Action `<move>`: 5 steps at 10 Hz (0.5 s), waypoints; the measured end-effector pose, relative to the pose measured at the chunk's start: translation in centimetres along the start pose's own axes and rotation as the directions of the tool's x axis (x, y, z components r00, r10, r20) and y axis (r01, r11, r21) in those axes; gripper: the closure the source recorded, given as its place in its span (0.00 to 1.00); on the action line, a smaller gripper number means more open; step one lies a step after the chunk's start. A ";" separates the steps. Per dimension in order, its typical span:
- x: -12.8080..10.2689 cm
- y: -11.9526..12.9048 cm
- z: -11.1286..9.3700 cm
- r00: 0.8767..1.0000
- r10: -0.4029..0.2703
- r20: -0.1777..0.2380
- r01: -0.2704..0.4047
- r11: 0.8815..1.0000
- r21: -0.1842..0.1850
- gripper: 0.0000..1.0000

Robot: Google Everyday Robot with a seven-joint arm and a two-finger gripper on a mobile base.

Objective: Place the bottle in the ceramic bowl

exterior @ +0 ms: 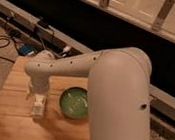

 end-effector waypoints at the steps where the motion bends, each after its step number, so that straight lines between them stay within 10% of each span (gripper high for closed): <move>1: 0.0 -0.3 0.0 1.000 0.004 0.000 -0.004 1.000 0.003 0.35; 5: 0.2 -0.7 0.2 1.000 -0.002 -0.015 0.002 1.000 0.020 0.35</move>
